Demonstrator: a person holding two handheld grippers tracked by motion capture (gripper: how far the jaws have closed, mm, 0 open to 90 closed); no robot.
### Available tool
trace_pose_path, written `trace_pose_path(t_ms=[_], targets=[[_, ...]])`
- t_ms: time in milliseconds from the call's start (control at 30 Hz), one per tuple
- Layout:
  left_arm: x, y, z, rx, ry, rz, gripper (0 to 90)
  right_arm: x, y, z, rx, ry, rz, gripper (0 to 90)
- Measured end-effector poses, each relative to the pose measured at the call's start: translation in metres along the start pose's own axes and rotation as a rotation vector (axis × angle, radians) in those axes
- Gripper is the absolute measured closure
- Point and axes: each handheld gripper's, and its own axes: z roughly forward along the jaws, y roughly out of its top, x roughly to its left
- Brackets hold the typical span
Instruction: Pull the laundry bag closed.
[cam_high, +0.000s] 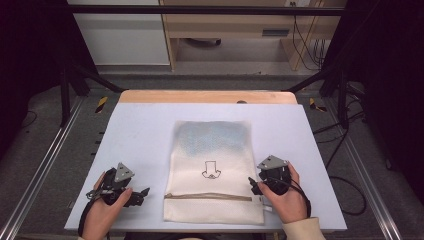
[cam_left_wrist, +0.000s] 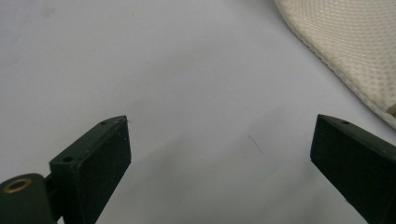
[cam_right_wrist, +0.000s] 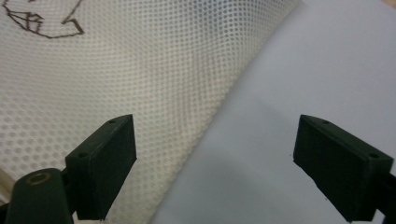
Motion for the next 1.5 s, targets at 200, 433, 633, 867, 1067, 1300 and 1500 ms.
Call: trace_pose_path(t_ms=[200,433,633,867,1067,1300,1500], targets=[[0.011,-0.005,-0.002,-0.012,0.017,-0.028,4.9,0.022,0.020,0.001,0.043,0.072,-0.064,7.9],[0.016,-0.007,-0.002,0.012,0.037,-0.038,5.1,0.058,0.052,0.003,0.037,0.144,-0.181,9.7],[0.020,-0.008,-0.003,0.012,0.048,-0.046,5.3,0.083,0.073,0.001,0.031,0.219,-0.261,19.7],[0.022,-0.008,-0.003,0.010,0.058,-0.054,5.6,0.104,0.092,0.004,0.051,0.277,-0.330,27.4],[0.027,-0.004,0.003,0.009,0.078,-0.065,6.0,0.126,0.110,0.013,0.068,0.345,-0.366,34.1],[0.028,-0.006,-0.003,-0.015,0.056,-0.087,5.9,0.144,0.126,0.020,0.090,0.428,-0.396,42.5],[0.032,-0.009,-0.004,-0.024,0.067,-0.102,5.9,0.155,0.135,0.023,0.098,0.468,-0.444,56.0]])
